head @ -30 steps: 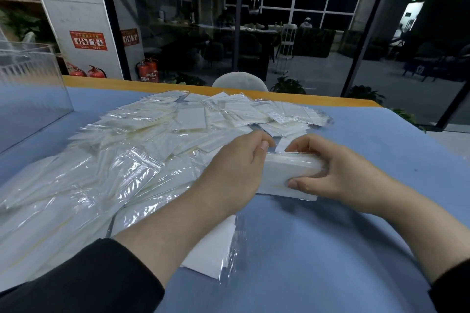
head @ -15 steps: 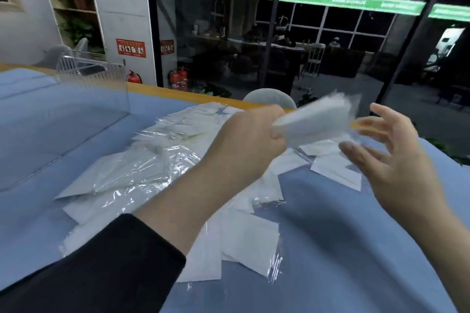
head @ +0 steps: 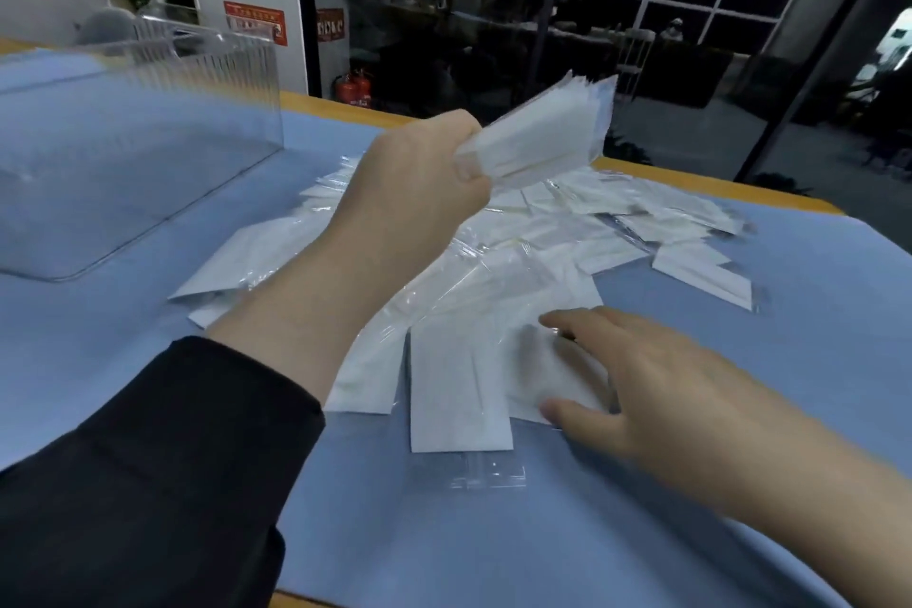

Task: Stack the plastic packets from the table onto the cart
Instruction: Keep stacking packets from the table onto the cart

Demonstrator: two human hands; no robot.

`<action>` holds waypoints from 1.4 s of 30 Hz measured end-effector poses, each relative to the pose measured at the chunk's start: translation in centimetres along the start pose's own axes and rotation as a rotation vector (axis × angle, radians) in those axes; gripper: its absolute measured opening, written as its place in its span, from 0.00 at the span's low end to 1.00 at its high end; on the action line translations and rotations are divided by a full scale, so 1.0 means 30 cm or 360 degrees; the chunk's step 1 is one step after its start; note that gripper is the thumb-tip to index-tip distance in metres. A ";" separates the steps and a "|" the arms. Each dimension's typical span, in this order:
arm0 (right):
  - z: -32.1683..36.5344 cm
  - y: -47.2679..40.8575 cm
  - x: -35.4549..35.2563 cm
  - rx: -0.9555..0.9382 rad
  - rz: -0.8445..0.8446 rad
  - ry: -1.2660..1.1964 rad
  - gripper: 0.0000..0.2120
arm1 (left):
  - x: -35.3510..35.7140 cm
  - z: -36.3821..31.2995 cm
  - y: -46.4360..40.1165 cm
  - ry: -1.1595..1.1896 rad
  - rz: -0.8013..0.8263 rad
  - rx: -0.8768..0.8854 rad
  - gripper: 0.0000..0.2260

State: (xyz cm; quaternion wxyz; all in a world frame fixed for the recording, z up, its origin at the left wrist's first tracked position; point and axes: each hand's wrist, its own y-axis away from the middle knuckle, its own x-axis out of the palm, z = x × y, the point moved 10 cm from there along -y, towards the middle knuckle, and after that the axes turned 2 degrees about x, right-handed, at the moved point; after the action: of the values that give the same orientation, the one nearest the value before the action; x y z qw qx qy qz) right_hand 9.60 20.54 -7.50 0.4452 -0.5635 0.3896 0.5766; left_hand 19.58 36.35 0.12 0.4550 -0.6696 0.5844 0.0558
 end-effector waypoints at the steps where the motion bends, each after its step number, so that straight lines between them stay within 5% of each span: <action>1: -0.005 -0.002 -0.002 0.0047 -0.0012 -0.0010 0.28 | 0.004 -0.001 0.005 -0.0002 0.0015 0.0015 0.04; 8: -0.124 -0.030 0.024 0.0485 0.0131 -0.0618 0.24 | 0.016 -0.007 0.014 0.0042 0.0090 0.0039 0.02; 11: -0.181 -0.010 -0.007 0.0541 0.0039 -0.0670 0.10 | 0.006 0.000 0.015 0.0053 0.0076 0.0010 0.03; 13: -0.218 0.002 -0.047 0.0545 -0.0005 -0.0731 0.04 | 0.000 0.005 0.012 0.0066 0.0061 0.0009 0.02; 23: -0.328 0.044 -0.323 0.0382 -0.0620 -0.0780 0.05 | 0.014 0.034 0.012 0.0259 0.0133 -0.0093 0.07; 29: -0.273 -0.027 -0.280 0.0213 -0.0466 -0.0587 0.04 | 0.133 -0.015 0.064 0.0282 0.0539 -0.0047 0.11; 37: -0.253 -0.136 -0.118 0.0196 -0.0646 -0.1049 0.25 | 0.232 -0.041 0.117 0.0430 0.0903 -0.0043 0.18; 40: -0.255 -0.142 -0.097 0.0188 -0.0660 -0.1123 0.36 | 0.230 -0.054 0.119 0.0578 0.0853 -0.0108 0.10; 42: -0.257 -0.140 -0.088 0.0187 -0.0626 -0.1078 0.41 | 0.231 -0.070 0.125 0.0569 0.0822 -0.0056 0.18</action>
State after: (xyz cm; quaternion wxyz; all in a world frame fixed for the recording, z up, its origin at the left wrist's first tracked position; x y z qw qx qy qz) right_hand 15.84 14.28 -5.13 0.6819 -0.3788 0.1377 0.6103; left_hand 17.64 30.22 -4.89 0.3040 -0.5060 0.8049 0.0611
